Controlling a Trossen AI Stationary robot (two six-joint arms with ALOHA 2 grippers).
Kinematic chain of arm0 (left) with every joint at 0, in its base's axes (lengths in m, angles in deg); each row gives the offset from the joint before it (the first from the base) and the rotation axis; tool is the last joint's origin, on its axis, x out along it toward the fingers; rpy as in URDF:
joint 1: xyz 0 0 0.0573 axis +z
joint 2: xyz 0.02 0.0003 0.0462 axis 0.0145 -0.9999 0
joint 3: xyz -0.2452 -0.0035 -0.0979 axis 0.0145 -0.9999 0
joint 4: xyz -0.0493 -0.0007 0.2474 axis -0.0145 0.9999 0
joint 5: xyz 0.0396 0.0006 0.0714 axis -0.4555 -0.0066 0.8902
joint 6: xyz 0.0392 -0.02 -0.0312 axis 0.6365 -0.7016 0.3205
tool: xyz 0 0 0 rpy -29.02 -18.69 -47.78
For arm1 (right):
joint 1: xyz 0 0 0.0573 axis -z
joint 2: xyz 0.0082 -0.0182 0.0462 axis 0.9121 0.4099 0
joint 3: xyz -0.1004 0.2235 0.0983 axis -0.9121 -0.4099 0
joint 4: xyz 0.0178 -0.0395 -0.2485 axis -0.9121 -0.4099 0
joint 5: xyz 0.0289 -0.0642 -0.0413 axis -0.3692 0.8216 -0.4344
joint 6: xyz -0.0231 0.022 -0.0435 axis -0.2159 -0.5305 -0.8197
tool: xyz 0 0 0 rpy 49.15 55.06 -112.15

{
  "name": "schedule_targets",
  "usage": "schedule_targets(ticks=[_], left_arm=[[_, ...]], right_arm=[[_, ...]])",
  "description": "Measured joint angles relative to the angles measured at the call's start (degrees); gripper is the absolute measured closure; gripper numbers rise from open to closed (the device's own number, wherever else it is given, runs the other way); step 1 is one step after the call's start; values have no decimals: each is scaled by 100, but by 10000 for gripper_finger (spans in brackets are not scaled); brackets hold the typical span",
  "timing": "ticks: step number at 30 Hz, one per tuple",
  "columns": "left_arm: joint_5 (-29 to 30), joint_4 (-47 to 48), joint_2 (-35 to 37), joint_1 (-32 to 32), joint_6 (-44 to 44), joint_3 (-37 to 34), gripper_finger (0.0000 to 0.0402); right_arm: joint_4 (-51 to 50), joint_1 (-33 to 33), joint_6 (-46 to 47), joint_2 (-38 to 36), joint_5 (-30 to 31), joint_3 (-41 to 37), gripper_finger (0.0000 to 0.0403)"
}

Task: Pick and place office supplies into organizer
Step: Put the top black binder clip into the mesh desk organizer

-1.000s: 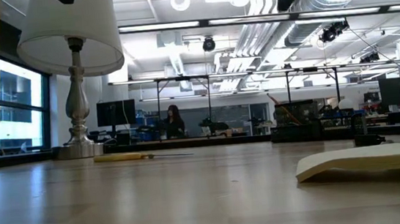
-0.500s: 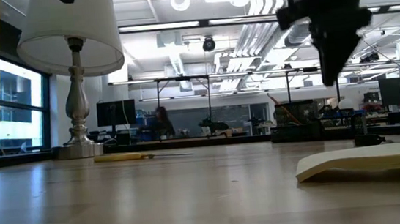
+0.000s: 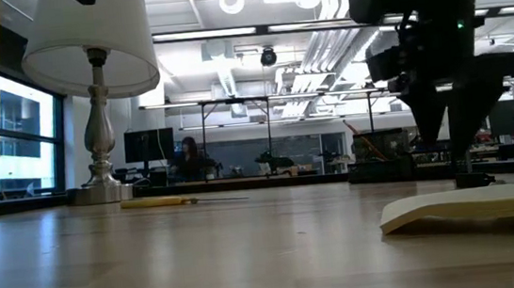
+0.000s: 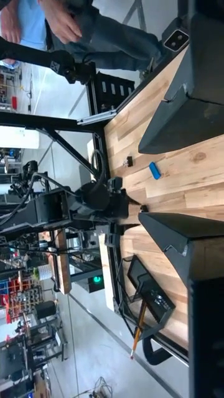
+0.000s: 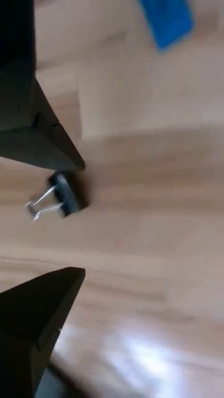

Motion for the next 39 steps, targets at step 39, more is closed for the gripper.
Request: schedule_targets(ticks=[39], left_arm=[[4, 53, 0, 0, -13, 0, 247]], right_arm=[[945, -99, -540, 0, -337, -1005, 242]])
